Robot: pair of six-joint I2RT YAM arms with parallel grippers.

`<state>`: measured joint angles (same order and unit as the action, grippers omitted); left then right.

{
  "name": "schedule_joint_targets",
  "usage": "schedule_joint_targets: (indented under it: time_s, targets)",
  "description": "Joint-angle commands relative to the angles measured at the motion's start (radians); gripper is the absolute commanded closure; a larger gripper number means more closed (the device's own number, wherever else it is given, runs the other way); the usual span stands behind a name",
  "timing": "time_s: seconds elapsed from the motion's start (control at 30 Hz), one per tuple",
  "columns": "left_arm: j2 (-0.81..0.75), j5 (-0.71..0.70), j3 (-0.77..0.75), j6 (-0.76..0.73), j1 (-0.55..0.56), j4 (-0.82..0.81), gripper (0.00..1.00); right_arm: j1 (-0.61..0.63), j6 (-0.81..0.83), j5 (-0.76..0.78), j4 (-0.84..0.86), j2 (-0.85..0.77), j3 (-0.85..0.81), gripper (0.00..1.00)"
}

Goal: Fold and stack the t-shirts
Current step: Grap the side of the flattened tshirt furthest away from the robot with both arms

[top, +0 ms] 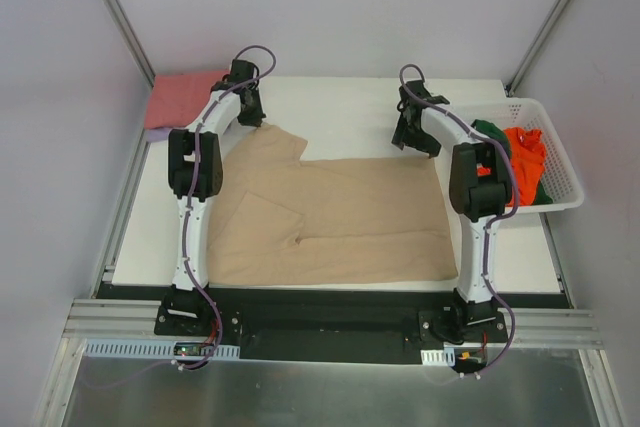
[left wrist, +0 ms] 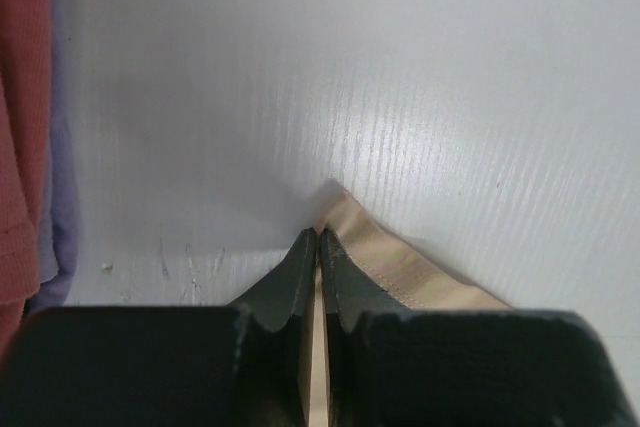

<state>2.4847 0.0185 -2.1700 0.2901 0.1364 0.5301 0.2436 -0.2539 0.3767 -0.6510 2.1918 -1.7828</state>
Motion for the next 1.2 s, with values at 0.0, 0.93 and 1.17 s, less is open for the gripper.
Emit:
schedule_joint_targets:
  time_s: [0.0,0.93,1.17]
  targets:
    - [-0.030,0.035,0.067,-0.008,-0.003,0.027,1.00,-0.004,-0.051,0.005,-0.079,0.025,-0.035,0.18]
    - [-0.499,0.348,0.627,-0.042,-0.011,-0.396,1.00,0.014,-0.035,0.002,-0.007,-0.148,0.129,1.00]
    - [-0.854,0.344,1.097,0.000,0.019,-0.648,1.00,0.048,-0.022,-0.002,0.080,-0.361,0.368,1.00]
